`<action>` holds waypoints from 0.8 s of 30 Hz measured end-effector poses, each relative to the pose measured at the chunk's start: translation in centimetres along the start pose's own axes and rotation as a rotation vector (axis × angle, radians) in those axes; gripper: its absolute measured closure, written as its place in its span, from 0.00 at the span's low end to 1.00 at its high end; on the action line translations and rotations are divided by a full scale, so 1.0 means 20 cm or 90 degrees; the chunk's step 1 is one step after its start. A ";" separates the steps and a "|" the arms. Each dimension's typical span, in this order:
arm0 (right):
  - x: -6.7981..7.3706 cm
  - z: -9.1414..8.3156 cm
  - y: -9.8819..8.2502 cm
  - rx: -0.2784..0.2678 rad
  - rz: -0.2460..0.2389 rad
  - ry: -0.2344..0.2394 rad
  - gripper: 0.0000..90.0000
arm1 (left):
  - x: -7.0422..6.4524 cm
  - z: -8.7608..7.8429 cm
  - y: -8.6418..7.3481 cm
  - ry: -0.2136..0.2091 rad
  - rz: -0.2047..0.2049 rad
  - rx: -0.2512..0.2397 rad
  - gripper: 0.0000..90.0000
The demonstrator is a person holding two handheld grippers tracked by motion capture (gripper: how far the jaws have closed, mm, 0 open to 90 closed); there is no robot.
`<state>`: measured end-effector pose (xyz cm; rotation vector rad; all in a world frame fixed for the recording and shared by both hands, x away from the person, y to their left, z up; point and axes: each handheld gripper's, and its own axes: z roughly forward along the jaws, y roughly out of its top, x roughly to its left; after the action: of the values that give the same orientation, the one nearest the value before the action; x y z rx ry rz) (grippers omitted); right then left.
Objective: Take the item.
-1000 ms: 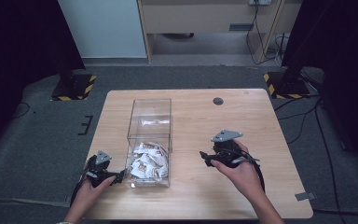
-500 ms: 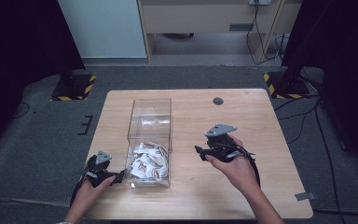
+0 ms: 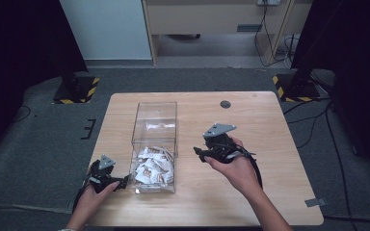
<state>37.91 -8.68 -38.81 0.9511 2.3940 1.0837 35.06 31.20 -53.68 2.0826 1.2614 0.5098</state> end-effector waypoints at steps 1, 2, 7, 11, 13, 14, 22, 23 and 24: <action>0.00 0.00 0.01 -0.001 -0.002 0.003 0.53 | 0.00 0.00 0.00 0.000 0.000 0.000 0.00; 0.00 0.00 0.01 -0.001 -0.002 0.003 0.53 | 0.00 0.00 0.00 0.000 0.000 0.000 0.00; 0.02 0.01 0.05 -0.006 -0.013 0.016 0.58 | 0.00 0.00 0.00 -0.001 0.001 0.000 0.00; 0.03 0.01 0.07 -0.008 -0.016 0.023 0.59 | 0.00 0.00 0.00 -0.001 0.001 0.000 0.00; 0.04 0.02 0.08 -0.008 -0.018 0.025 0.61 | 0.00 0.00 0.00 -0.001 0.001 -0.001 0.00; 0.04 0.02 0.09 -0.009 -0.017 0.028 0.61 | 0.00 0.00 0.00 -0.001 0.001 -0.001 0.00; 0.10 0.06 0.11 -0.013 -0.030 0.037 0.65 | 0.00 0.00 0.00 -0.001 0.001 -0.001 0.00; 0.10 0.06 0.11 -0.013 -0.030 0.037 0.65 | 0.00 0.00 0.00 -0.001 0.001 -0.001 0.00; 0.11 0.07 0.12 -0.013 -0.032 0.040 0.66 | 0.00 0.00 0.00 -0.001 0.001 -0.001 0.00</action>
<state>38.18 -5.32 -38.02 0.8586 2.4387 1.1333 35.10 31.21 -53.68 2.0825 1.2588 0.5090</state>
